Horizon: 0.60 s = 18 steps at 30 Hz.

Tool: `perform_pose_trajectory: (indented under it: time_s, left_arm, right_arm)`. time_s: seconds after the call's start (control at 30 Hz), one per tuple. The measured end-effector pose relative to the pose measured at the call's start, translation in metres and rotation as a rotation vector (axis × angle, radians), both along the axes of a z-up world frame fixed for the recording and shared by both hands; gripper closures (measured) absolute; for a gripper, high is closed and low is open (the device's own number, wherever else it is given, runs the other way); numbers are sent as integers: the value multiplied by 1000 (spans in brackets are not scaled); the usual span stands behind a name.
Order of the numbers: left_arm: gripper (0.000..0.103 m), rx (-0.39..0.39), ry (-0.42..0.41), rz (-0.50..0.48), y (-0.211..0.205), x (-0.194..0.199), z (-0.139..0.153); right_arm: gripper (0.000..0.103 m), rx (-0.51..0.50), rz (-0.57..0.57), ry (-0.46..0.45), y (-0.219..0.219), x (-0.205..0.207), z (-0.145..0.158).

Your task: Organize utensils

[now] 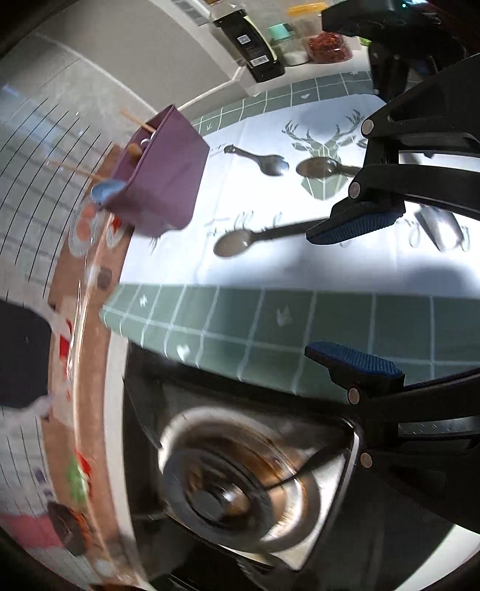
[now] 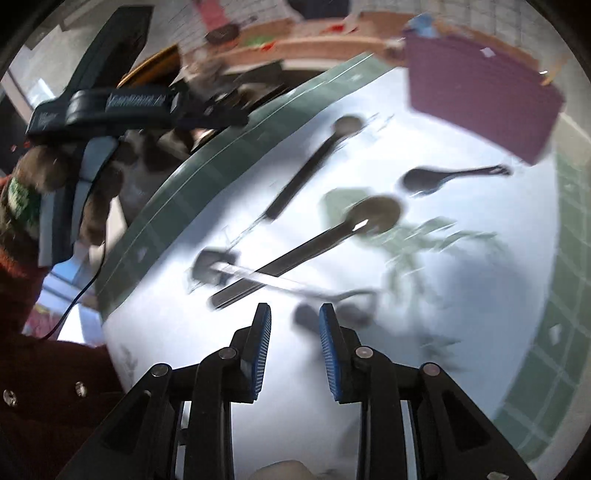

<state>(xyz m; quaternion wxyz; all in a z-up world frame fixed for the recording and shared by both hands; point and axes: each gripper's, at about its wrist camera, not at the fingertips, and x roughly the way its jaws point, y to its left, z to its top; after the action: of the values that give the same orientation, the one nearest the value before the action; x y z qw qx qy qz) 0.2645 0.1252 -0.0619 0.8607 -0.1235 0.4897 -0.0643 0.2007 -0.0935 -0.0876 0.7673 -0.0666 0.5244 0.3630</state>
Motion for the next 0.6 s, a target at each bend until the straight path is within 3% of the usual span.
perform_pose_trajectory:
  time_s: [0.17, 0.4, 0.5, 0.6]
  left_arm:
    - [47, -9, -1, 28, 15, -18, -5]
    - [47, -5, 15, 24, 15, -32, -12]
    - [47, 1, 30, 8, 8, -31, -16]
    - [47, 4, 41, -12, -2, -27, -20]
  right_arm:
    - [77, 75, -113, 90, 9, 4, -10]
    - [77, 101, -364, 58, 21, 43, -15]
    - [78, 65, -388, 14, 35, 53, -13]
    - [79, -11, -343, -59, 45, 54, -11]
